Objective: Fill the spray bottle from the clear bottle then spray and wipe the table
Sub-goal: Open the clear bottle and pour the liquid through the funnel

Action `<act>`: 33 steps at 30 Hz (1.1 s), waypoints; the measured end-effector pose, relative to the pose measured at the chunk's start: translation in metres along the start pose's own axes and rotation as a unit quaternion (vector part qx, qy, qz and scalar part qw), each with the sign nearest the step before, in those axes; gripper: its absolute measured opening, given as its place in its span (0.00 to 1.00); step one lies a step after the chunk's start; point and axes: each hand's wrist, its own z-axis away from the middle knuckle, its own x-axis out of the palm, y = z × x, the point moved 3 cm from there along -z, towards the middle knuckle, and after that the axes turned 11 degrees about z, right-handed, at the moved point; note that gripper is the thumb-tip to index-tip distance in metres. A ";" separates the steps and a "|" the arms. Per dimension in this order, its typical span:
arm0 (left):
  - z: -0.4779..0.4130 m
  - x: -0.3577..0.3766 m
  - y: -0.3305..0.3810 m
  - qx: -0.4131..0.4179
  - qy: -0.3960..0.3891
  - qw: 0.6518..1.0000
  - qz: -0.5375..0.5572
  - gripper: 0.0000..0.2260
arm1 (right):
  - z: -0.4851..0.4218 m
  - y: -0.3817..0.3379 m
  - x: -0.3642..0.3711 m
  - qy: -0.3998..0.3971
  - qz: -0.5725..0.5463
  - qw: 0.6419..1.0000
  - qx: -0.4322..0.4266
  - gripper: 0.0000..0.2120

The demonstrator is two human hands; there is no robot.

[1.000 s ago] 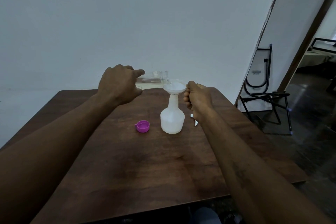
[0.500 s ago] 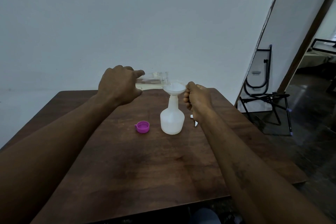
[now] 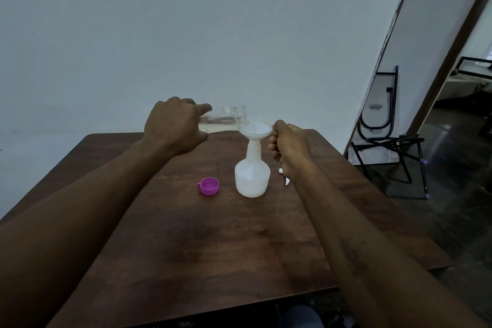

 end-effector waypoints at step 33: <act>-0.001 0.001 -0.002 0.004 0.006 1.000 -0.008 0.27 | -0.002 0.002 0.000 -0.004 -0.002 1.000 0.005 0.08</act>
